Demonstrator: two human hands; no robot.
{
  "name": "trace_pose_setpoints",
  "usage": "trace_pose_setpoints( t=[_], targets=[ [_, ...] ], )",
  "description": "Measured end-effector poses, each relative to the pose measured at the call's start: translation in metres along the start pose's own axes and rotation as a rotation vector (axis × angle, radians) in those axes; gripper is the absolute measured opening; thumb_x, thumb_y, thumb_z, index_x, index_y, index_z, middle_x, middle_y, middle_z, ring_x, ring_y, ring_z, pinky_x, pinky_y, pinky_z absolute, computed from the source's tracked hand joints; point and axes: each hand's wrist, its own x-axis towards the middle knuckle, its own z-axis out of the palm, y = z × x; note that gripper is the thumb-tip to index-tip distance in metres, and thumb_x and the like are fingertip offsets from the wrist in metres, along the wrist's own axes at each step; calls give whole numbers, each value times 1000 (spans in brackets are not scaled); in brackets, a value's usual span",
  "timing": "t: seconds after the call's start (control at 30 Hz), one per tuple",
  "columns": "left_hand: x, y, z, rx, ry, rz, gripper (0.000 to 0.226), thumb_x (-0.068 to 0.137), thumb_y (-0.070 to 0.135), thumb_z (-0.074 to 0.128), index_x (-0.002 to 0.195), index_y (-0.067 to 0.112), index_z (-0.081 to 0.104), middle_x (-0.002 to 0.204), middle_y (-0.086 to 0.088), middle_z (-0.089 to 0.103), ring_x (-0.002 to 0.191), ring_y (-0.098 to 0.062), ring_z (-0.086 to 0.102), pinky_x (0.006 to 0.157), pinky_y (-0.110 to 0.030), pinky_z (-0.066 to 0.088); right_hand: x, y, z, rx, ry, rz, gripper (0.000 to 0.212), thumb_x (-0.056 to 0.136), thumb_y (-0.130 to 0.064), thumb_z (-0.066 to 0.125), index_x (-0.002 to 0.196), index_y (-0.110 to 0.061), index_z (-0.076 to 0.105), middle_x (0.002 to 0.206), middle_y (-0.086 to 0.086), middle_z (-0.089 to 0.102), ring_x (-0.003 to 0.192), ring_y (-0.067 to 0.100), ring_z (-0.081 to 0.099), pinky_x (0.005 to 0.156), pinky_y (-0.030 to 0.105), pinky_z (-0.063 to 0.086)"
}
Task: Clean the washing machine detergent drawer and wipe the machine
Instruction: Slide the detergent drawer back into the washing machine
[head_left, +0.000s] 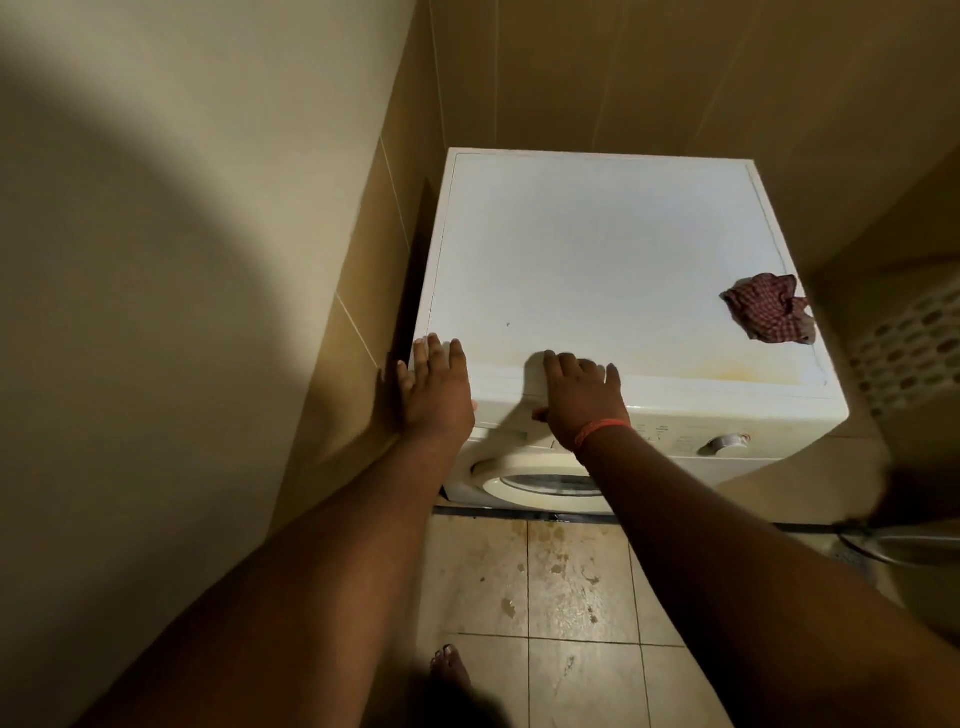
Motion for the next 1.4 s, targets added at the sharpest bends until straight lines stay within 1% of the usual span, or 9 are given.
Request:
trace_pose_setpoints(
  t=[0.1, 0.2, 0.3, 0.37, 0.47, 0.57, 0.8, 1.13, 1.4],
  targets=[
    [-8, 8, 0, -139, 62, 4, 78, 94, 32, 57, 154, 15, 10, 163, -11, 5, 151, -28, 0, 120, -48, 6, -22, 7, 3, 51, 72, -3, 69, 90, -42, 63, 146, -15, 32, 144, 5, 43, 133, 29, 39, 112, 48, 31],
    [-26, 19, -8, -631, 270, -351, 59, 93, 25, 56, 146, 9, 34, 153, -13, 30, 140, -29, 28, 112, -39, 26, -48, 6, 13, 231, 174, 57, 50, 92, -35, 60, 134, -12, 45, 128, 9, 51, 116, 31, 48, 95, 41, 44],
    [-29, 23, -1, -1185, 156, -863, 67, 93, 27, 56, 147, 2, 27, 153, -20, 27, 137, -36, 33, 109, -42, 32, -58, -9, 27, 868, -13, 312, 45, 95, -32, 60, 128, -6, 45, 125, 14, 56, 113, 30, 55, 93, 33, 44],
    [-21, 20, 13, -1541, 55, -1017, 79, 86, 41, 62, 149, 7, 27, 152, -17, 34, 137, -37, 38, 111, -48, 35, -53, -23, 39, 1438, -190, 560, 48, 93, -39, 62, 123, -5, 46, 125, 16, 58, 110, 29, 60, 93, 38, 50],
    [-15, 21, 27, -1829, -109, -961, 73, 90, 53, 59, 146, 14, 33, 148, -18, 40, 134, -36, 42, 110, -49, 38, -36, -39, 52, 1963, -295, 732, 42, 93, -44, 61, 112, -7, 59, 121, 17, 60, 113, 27, 59, 92, 42, 54],
    [-9, 17, 39, -1922, -176, -823, 67, 95, 51, 53, 146, 13, 34, 148, -23, 38, 136, -39, 38, 113, -48, 34, -24, -52, 61, 2173, -291, 717, 57, 92, -50, 61, 132, -9, 52, 136, 14, 52, 130, 27, 48, 107, 44, 45],
    [-3, 5, 59, -1945, -187, -778, 69, 86, 57, 62, 142, 23, 41, 146, -18, 40, 133, -35, 44, 107, -55, 40, -16, -59, 78, 2266, -275, 747, 42, 84, -61, 64, 104, -25, 58, 125, 5, 59, 119, 23, 54, 107, 52, 41],
    [-11, 3, 70, -1895, -134, -773, 47, 92, 49, 58, 129, 22, 49, 127, -15, 56, 120, -32, 54, 104, -48, 46, -28, -66, 81, 2246, -232, 800, 67, 75, -64, 68, 125, -20, 56, 125, 6, 60, 117, 22, 56, 102, 61, 40],
    [-76, -6, 97, -1877, -93, -921, 61, 86, 43, 66, 134, 18, 39, 115, -17, 62, 100, -28, 65, 78, -42, 58, -102, -73, 92, 2231, -305, 767, 42, 89, -53, 58, 114, -19, 57, 125, 10, 59, 117, 26, 55, 104, 63, 36]
  ],
)
